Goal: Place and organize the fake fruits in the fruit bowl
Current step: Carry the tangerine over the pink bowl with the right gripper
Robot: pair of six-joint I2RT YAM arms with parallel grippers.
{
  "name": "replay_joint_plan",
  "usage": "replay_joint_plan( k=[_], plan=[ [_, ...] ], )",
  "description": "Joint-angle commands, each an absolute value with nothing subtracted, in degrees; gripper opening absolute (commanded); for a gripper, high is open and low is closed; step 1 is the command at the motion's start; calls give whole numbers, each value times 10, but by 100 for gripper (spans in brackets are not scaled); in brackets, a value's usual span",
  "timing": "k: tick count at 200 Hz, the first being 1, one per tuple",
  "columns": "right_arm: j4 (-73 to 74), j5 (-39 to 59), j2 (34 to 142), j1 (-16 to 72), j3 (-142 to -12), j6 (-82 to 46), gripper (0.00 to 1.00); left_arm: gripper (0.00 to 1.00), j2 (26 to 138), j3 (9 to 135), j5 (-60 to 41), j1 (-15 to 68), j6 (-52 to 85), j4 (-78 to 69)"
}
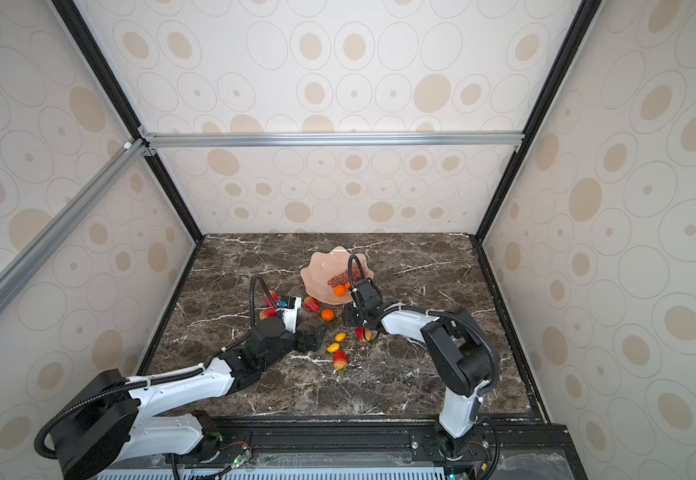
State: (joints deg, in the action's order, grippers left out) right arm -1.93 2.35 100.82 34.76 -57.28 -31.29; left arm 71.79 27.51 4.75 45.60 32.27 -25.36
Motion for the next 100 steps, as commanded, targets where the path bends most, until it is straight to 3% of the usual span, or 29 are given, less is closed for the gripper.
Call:
replay_joint_plan(
  k=[1,100],
  plan=[
    [-45,12,958,351,-570,-320,44,98,721,299,71,460,314,-240],
    [-134,-76,780,350,-524,-312,44,98,767,362,43,459,265,-257]
  ],
)
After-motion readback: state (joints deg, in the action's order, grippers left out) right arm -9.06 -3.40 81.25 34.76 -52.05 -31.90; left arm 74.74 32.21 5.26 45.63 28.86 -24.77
